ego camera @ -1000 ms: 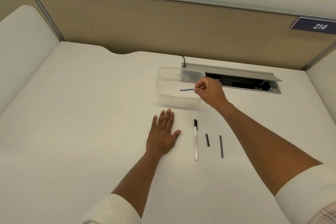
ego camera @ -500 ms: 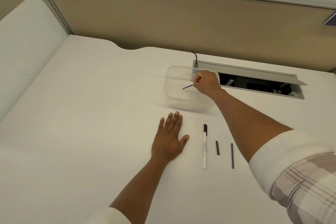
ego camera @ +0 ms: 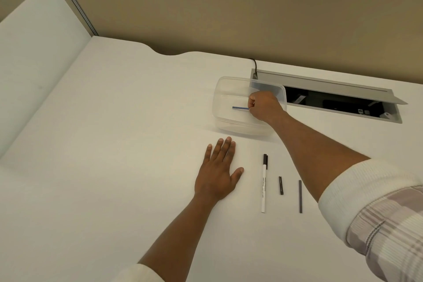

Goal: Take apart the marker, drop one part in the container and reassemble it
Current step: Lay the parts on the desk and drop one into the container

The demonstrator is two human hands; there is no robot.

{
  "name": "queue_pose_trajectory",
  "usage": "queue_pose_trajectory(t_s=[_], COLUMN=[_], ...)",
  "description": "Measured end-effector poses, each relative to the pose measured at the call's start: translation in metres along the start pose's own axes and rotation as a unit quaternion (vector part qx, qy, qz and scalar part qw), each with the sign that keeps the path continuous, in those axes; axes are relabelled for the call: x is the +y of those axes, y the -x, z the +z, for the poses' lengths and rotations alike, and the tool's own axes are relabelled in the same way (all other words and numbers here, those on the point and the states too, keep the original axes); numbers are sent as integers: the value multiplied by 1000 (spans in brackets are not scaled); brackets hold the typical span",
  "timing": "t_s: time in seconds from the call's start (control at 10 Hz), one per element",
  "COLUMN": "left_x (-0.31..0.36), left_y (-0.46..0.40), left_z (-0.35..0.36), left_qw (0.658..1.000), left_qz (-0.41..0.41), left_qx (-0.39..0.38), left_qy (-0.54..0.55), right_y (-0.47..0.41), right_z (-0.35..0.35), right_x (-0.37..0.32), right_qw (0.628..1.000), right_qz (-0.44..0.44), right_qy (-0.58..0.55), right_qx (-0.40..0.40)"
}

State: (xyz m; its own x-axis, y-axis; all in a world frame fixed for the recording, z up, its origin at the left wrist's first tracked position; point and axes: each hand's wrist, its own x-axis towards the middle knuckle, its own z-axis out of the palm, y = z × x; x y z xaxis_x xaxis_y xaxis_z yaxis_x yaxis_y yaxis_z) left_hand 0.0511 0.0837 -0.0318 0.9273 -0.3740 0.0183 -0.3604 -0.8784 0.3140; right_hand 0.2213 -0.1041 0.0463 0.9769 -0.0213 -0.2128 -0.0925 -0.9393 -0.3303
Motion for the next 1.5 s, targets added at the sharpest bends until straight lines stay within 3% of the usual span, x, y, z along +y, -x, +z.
queue_pose_trajectory(t_s=[1.1, 1.5], left_x=[-2, -1], left_y=[-1, 1], left_z=[3, -1], left_qw=[1000, 1000], left_qz=[-1, 3], left_qx=[-9, -17], left_qy=[-7, -10], right_y=[7, 34], right_z=[-4, -24], right_x=[8, 8], right_qw=[999, 995], right_qz=[1, -48], right_qy=[29, -59], right_qx=[-34, 58])
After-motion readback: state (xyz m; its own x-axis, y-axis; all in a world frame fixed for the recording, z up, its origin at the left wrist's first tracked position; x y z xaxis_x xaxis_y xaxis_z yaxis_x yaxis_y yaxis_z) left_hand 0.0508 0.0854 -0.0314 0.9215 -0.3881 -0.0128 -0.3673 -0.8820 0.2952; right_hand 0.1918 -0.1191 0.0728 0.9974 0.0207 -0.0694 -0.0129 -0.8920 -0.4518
